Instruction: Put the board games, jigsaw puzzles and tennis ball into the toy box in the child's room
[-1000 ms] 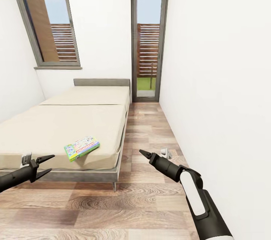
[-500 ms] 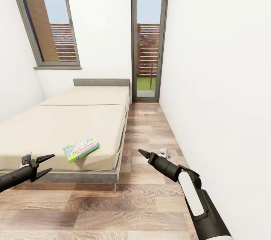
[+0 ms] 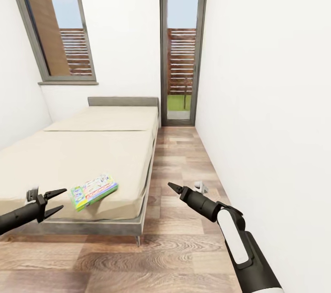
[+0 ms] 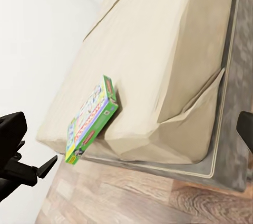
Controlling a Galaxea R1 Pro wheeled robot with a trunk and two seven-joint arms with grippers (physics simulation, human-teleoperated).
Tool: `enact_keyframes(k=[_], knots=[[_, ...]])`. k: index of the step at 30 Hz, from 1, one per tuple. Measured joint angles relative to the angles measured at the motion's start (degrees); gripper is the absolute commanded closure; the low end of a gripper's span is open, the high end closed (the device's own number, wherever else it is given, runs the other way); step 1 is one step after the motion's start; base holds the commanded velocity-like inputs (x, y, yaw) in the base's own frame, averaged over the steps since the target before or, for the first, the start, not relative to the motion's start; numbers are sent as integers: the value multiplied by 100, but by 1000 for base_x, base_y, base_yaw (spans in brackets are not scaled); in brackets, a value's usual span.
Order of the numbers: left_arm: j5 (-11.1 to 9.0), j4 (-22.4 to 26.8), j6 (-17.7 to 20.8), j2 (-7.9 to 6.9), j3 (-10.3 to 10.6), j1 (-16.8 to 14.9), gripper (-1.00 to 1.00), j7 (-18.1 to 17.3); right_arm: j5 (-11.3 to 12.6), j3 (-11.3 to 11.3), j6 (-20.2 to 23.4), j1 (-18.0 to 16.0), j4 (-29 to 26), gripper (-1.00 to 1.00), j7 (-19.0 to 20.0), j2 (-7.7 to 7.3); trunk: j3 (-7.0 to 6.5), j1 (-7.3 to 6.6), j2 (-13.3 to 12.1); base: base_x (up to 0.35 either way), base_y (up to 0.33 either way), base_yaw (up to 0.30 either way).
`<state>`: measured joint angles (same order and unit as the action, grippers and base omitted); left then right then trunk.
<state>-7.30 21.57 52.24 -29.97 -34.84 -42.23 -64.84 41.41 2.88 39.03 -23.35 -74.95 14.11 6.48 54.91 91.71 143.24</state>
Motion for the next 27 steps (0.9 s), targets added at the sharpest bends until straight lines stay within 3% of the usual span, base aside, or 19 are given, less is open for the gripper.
enact_keyframes(k=[22, 27], knots=[[-7, 0, 7, 0, -2, 4, -100, -9, 0, 0, -6, 0, 8, -100, 2, 0, 0, 3, 0, 33, 0, 0], [-5, 0, 7, 0, -2, 3, -100, -9, -2, 0, -8, 0, 8, -100, 1, 0, 110, 16, 6, 0, 0, 0]])
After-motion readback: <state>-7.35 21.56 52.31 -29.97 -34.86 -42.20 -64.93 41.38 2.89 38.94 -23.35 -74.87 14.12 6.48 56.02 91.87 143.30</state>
